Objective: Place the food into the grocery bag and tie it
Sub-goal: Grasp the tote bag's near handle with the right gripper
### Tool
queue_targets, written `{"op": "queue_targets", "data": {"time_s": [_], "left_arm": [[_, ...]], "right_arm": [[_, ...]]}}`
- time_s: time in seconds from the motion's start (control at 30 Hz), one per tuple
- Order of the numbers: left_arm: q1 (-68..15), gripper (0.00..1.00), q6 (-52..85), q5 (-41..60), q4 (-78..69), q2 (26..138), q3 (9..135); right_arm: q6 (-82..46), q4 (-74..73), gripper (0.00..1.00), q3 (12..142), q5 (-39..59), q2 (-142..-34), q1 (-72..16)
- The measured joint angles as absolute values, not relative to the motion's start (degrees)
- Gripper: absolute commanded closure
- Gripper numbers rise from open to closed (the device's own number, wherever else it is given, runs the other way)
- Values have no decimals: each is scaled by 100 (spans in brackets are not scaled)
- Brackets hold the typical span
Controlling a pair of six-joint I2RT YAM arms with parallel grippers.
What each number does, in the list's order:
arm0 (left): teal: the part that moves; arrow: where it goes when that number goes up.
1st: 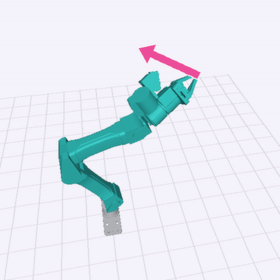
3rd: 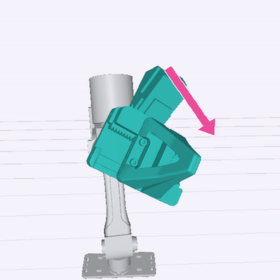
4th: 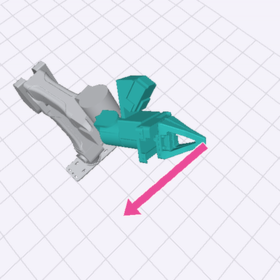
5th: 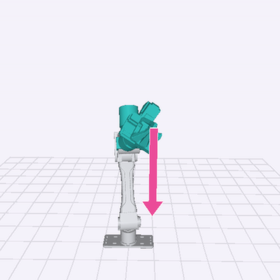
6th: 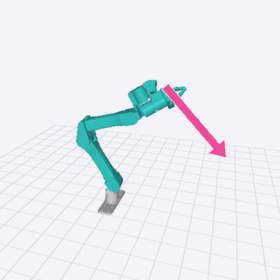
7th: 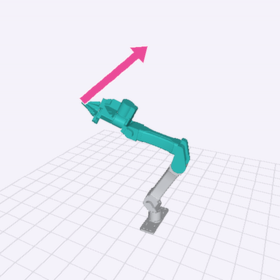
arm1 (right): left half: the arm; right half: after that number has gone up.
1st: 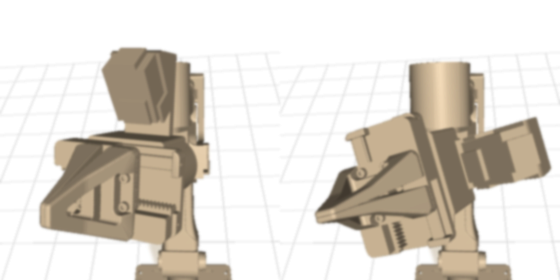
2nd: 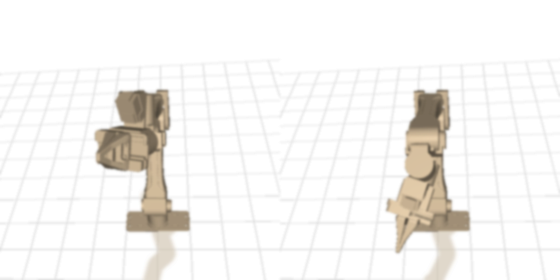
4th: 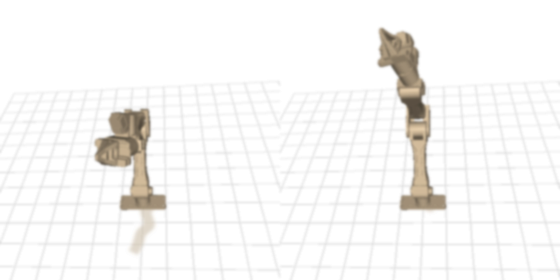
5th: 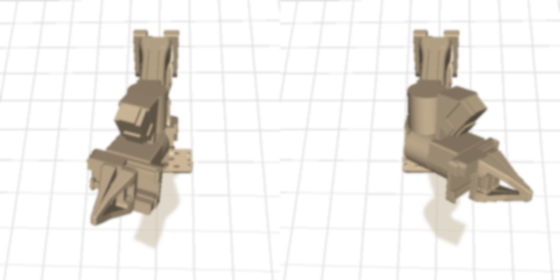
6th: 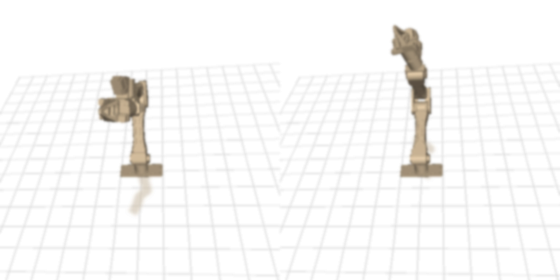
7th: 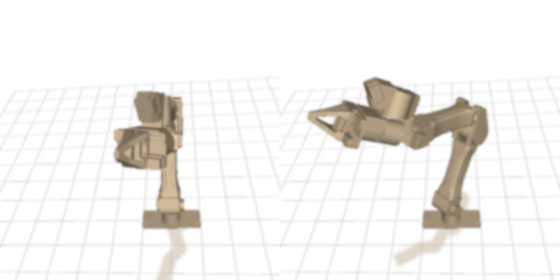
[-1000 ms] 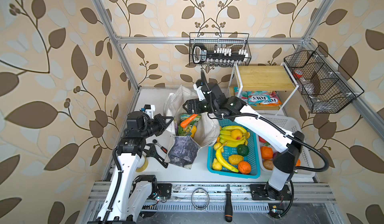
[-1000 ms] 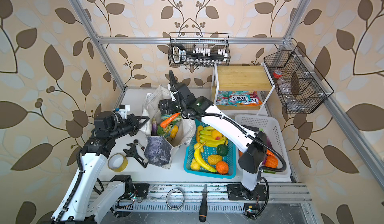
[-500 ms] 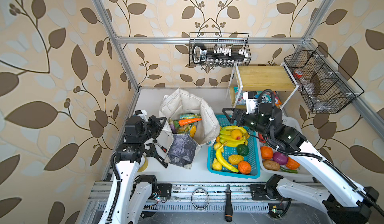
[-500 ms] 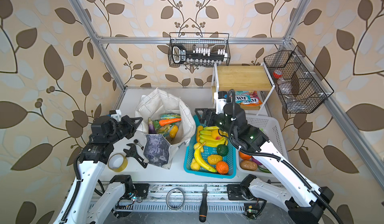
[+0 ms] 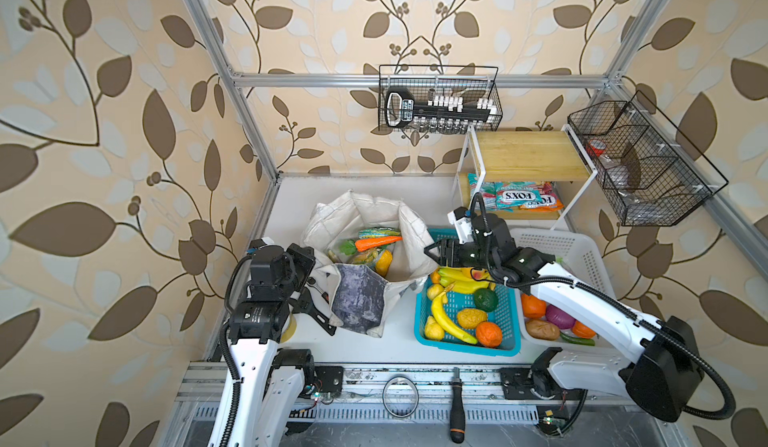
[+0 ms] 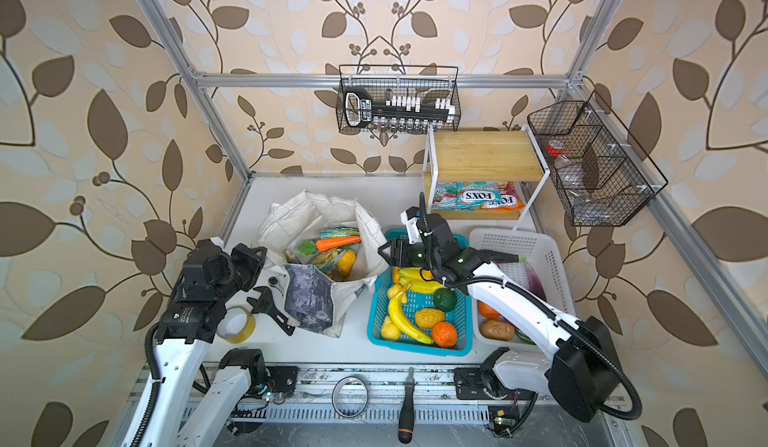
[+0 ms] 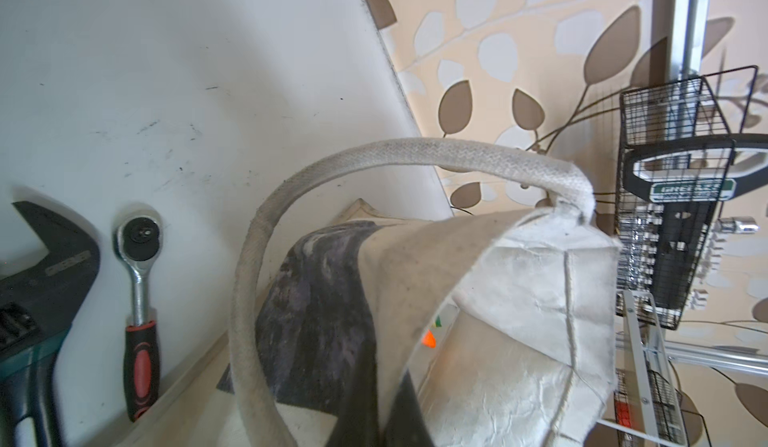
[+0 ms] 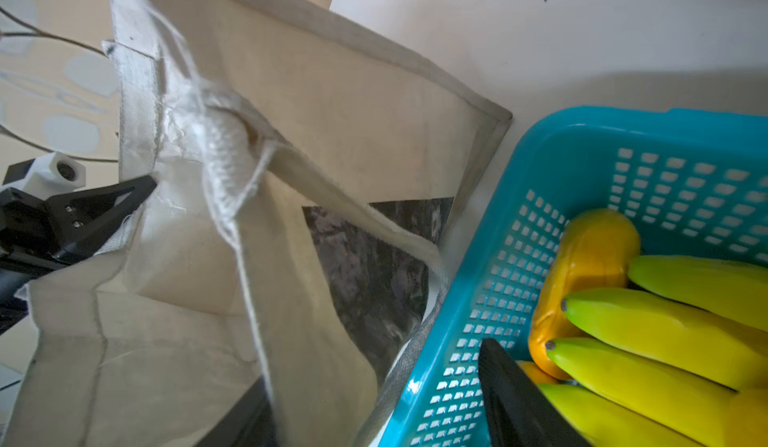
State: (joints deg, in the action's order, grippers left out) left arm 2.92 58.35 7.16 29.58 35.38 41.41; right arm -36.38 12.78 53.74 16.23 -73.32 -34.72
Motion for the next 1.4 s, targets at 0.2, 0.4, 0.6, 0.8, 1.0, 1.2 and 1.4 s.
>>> {"op": "queue_targets", "data": {"time_s": [0.2, 0.4, 0.6, 0.8, 1.0, 1.2, 1.4], "left_arm": [[292, 100, 5721, 377, 3089, 3590, 4136], [292, 100, 5693, 217, 3148, 3588, 4095], [290, 100, 5579, 222, 3148, 3474, 4093], [292, 100, 5527, 366, 3035, 3511, 4093], [292, 100, 5365, 613, 2936, 3553, 4093], [292, 100, 5214, 1199, 2580, 3719, 4045], [292, 100, 5103, 1354, 2480, 3861, 4045]], "right_arm": [[-3603, 915, 30, 5260, 1933, -7389, -3240], [-3553, 753, 36, 5218, 2016, -6849, -3041], [-3568, 882, 42, 5092, 1962, -6331, -2567], [-3479, 1037, 51, 4995, 1865, -6641, -2912], [-3492, 827, 54, 5028, 1907, -7456, -3347], [-3485, 489, 51, 5544, 1944, -8138, -3728], [-3273, 456, 49, 6416, 1984, -9008, -3979]]}}
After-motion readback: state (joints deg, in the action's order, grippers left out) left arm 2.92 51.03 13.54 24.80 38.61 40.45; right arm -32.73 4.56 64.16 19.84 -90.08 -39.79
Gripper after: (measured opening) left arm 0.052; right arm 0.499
